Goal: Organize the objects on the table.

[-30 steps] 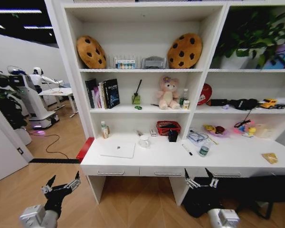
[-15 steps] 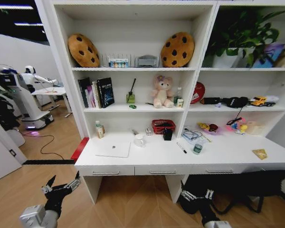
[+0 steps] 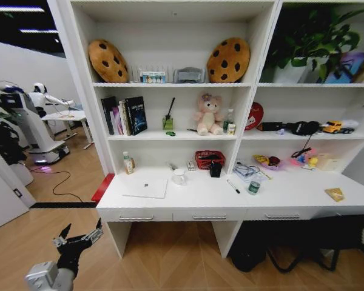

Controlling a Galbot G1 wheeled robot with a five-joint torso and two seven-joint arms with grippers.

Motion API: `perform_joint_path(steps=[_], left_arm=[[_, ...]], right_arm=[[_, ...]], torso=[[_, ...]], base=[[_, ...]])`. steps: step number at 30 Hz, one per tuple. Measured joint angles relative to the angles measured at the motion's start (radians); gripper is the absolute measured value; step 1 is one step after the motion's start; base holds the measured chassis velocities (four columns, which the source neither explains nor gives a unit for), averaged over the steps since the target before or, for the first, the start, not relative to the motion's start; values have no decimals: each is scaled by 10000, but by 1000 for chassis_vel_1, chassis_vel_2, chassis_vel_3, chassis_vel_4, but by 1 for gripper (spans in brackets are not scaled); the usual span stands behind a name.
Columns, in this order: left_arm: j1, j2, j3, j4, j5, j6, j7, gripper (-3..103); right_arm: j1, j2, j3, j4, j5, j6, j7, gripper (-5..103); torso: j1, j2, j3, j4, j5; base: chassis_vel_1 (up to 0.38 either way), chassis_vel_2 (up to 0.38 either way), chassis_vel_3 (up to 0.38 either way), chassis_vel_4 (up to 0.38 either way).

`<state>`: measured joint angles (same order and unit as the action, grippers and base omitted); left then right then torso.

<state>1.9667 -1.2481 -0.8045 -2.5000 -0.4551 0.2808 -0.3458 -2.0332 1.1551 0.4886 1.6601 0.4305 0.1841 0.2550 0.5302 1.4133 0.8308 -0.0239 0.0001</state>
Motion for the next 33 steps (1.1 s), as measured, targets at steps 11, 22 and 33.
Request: perform_joint_path(steps=[11, 22, 33], left_arm=[[0, 0, 0, 1, 0, 0, 0, 100], [0, -1, 0, 0, 0, 1, 1, 100], [0, 0, 0, 0, 0, 0, 1, 100]], right_arm=[[1933, -560, -208, -6088, 620, 733, -892, 100], [5439, 123, 53, -10298, -2980, 1476, -3368, 100], [8317, -27, 273, -13922, -7318, 3017, -5227, 100]], torso=[[-279, -622, -340, -2, -2], [-560, -1254, -686, 3, -1], [-836, -1863, -1020, 1, 0]], base=[[0, 0, 0, 0], [0, 0, 0, 0], [0, 0, 0, 0]])
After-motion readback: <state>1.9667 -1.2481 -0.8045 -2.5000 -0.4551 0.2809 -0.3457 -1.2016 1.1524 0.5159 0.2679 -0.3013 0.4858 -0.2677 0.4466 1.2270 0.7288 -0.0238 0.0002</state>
